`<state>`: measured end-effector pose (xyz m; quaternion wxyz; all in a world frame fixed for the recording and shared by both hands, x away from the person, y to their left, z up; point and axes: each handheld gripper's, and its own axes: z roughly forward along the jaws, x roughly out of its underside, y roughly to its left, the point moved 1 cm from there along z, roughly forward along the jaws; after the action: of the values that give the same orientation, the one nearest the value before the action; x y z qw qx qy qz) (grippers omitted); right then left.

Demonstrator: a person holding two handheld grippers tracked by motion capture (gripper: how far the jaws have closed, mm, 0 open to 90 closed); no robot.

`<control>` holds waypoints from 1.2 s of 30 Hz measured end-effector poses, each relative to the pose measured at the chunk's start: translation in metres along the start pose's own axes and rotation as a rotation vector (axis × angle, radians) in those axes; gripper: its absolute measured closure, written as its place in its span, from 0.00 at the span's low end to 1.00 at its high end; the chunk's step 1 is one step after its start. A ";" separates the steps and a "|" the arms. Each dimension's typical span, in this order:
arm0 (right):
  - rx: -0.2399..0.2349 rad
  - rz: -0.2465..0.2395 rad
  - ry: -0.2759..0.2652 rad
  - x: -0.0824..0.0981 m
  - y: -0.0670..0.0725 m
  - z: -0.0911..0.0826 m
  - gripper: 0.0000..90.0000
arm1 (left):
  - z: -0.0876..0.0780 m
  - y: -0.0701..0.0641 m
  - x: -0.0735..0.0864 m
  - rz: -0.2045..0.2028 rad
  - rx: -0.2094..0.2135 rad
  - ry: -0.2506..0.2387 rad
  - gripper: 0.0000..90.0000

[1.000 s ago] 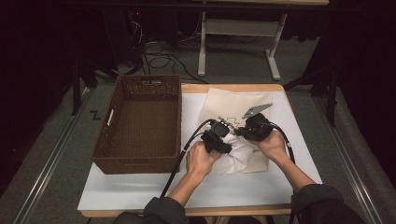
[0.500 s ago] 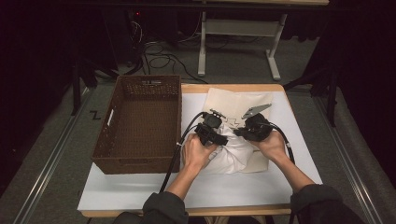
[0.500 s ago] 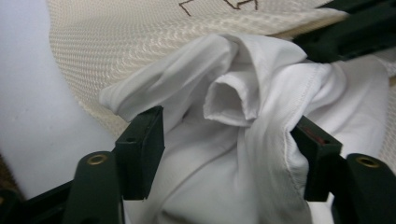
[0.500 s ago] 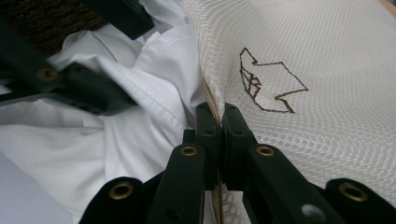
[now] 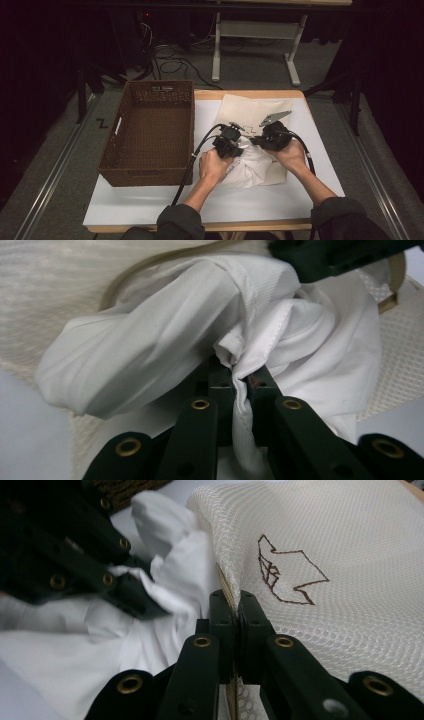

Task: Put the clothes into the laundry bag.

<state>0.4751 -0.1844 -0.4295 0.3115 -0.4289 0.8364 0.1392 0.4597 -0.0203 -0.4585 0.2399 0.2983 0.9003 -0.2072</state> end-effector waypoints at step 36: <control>-0.019 -0.015 0.015 0.005 0.006 0.002 0.98 | 0.018 -0.012 0.013 0.043 -0.038 0.002 0.86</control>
<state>0.4692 -0.1830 -0.4342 0.3023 -0.4392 0.8341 0.1415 0.4486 -0.0329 -0.4769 0.2491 0.3132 0.8977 -0.1844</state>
